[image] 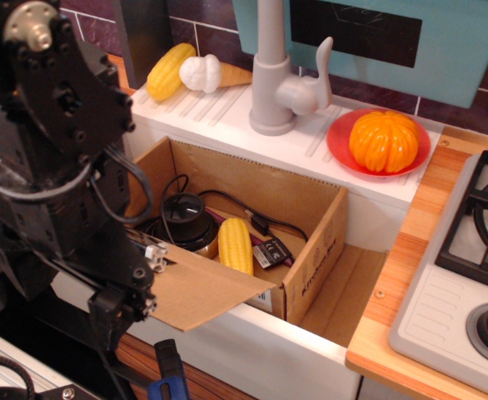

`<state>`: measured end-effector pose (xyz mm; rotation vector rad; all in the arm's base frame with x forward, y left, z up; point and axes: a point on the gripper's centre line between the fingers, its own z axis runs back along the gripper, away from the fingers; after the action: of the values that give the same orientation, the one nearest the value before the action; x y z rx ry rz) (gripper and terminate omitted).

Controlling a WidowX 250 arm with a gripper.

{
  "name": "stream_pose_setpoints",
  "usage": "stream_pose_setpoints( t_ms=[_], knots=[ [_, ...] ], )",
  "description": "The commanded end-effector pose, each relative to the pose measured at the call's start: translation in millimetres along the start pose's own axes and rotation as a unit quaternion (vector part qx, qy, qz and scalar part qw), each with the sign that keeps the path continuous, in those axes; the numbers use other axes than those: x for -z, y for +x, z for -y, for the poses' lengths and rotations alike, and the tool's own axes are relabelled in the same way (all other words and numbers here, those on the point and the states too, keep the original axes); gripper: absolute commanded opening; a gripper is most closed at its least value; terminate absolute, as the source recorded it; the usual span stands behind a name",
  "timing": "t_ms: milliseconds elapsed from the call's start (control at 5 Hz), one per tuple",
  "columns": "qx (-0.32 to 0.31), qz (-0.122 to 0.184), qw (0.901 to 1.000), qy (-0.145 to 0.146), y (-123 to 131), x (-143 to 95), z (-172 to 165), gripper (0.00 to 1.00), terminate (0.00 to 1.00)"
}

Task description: Close brown1fbox flap

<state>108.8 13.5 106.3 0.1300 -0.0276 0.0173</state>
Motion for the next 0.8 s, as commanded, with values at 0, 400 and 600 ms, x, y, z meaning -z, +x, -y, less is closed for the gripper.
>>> stream_pose_setpoints(
  t_ms=[0, 400, 600],
  knots=[
    [0.0, 0.0, 1.0, 0.0, 0.0, 0.0, 0.0, 1.0, 0.0],
    [-0.001, 0.022, 0.9994, -0.028, -2.1, 29.1, 0.3, 1.0, 0.0],
    [-0.005, 0.025, 0.9988, -0.043, -0.9, 35.3, -0.2, 1.0, 0.0]
  ],
)
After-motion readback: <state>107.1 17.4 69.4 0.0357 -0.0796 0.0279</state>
